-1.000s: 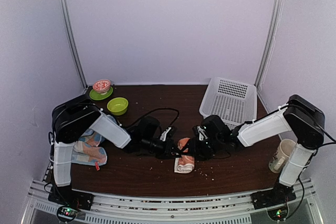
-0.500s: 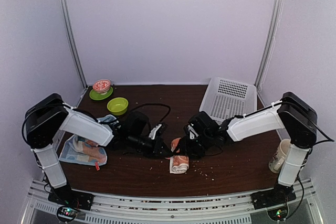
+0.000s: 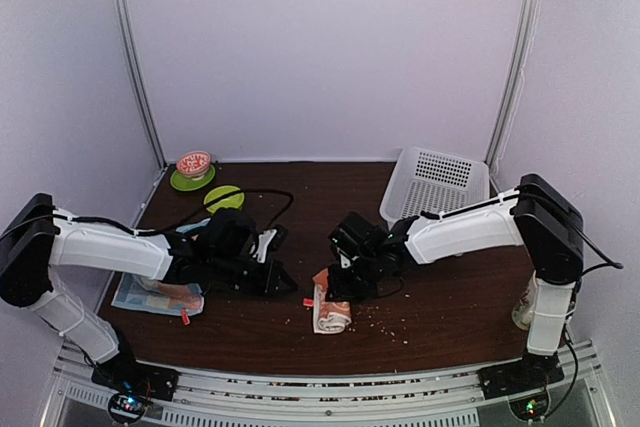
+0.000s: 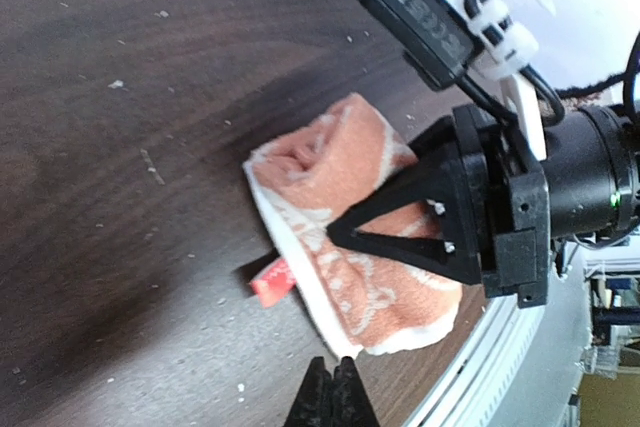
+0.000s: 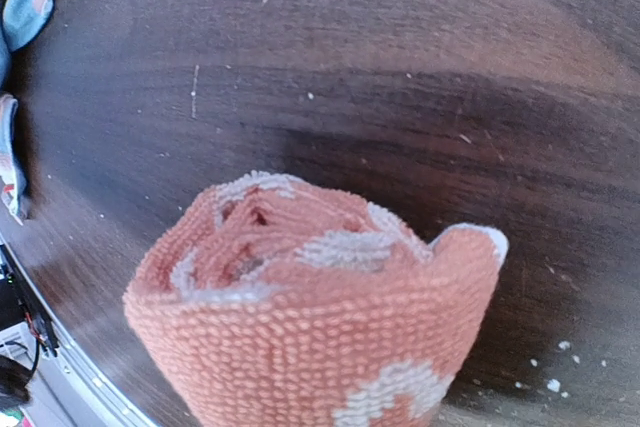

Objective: Roll the towels
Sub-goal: Move the bin to the center of the board.

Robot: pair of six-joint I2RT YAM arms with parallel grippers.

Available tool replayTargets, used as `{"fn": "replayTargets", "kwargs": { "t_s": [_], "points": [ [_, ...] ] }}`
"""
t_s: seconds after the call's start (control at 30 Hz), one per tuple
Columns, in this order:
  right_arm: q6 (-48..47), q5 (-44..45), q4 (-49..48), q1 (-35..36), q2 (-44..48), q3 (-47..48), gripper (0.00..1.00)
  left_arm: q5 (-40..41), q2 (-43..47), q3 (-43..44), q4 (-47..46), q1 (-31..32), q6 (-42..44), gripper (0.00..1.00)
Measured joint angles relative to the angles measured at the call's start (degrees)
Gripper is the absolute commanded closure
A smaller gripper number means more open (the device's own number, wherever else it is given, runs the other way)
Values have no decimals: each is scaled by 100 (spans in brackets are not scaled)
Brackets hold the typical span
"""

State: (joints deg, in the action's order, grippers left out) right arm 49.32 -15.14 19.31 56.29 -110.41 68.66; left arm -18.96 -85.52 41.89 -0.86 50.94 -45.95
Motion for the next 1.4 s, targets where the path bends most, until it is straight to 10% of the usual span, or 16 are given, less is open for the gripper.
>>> {"fn": "replayTargets", "kwargs": {
  "t_s": [0.67, 0.97, 1.4],
  "points": [
    [-890, 1357, 2461, -2092, 3224, 1318, 100, 763, -76, 649, 787, 0, 321, 100],
    [-457, 1325, 1427, -3783, 2686, 874, 100, 785, -785, 1499, 925, -2, 339, 100],
    [1150, 584, -273, -3987, 977, 59, 100, 734, -1274, 1899, 999, -173, 358, 100]
  ]
}}
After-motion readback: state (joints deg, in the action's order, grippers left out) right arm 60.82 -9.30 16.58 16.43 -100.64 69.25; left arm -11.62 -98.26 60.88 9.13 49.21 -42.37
